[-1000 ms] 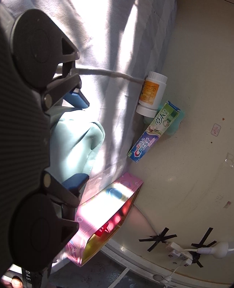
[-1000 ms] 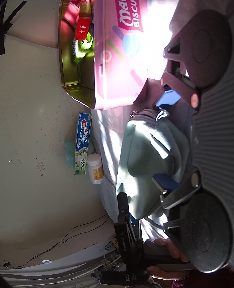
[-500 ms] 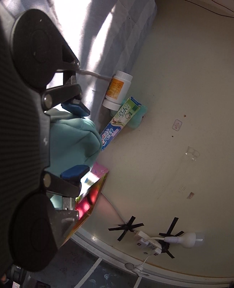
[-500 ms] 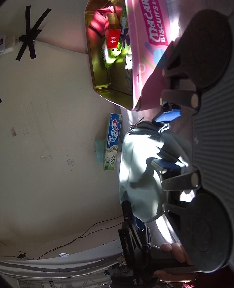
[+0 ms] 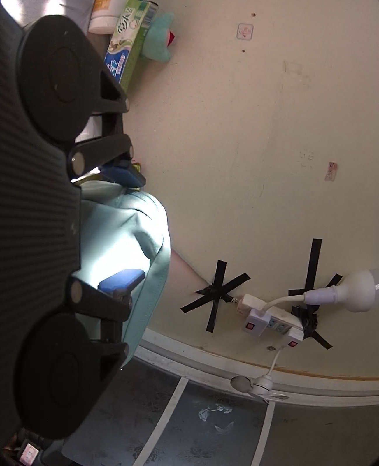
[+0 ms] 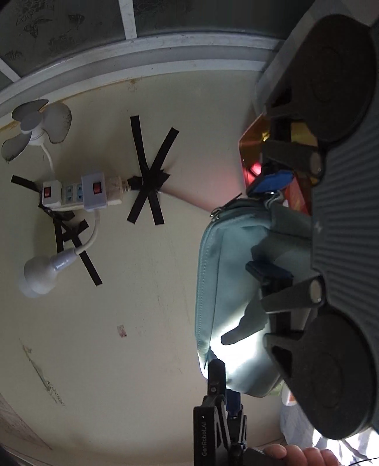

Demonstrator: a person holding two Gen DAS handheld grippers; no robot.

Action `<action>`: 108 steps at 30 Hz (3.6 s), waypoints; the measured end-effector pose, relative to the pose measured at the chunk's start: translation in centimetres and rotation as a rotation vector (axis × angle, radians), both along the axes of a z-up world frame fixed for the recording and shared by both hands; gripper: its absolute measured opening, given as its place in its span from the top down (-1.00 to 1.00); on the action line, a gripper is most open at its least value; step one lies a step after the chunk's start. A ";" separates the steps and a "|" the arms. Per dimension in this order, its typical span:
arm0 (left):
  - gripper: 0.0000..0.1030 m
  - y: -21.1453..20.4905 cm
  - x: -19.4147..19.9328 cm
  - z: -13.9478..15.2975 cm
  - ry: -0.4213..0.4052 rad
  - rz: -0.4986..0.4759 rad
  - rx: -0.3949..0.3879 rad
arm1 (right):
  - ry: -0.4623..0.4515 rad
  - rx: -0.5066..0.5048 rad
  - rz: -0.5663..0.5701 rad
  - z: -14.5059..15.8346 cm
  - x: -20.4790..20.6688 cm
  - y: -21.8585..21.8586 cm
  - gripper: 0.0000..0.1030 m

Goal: Organize objects

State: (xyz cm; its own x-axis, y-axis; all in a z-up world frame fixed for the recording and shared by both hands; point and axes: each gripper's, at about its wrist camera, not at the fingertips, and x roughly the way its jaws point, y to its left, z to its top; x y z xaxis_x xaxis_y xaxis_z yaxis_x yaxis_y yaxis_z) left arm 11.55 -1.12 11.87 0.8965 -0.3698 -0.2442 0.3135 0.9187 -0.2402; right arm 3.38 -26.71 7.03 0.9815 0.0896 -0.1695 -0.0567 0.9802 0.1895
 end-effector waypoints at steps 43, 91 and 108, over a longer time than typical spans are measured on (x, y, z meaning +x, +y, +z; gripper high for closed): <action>-0.63 18.5 -10.0 -11.2 0.203 0.529 0.122 | 0.405 -0.047 0.586 -7.5 0.5 21.7 -0.41; -0.73 20.9 -10.4 -11.2 0.242 0.518 -0.039 | 0.365 -0.221 0.512 -6.6 2.7 24.2 -0.50; -0.74 24.8 -11.1 -11.6 0.308 0.631 -0.231 | 0.176 -0.840 0.188 -9.1 17.0 37.8 -0.77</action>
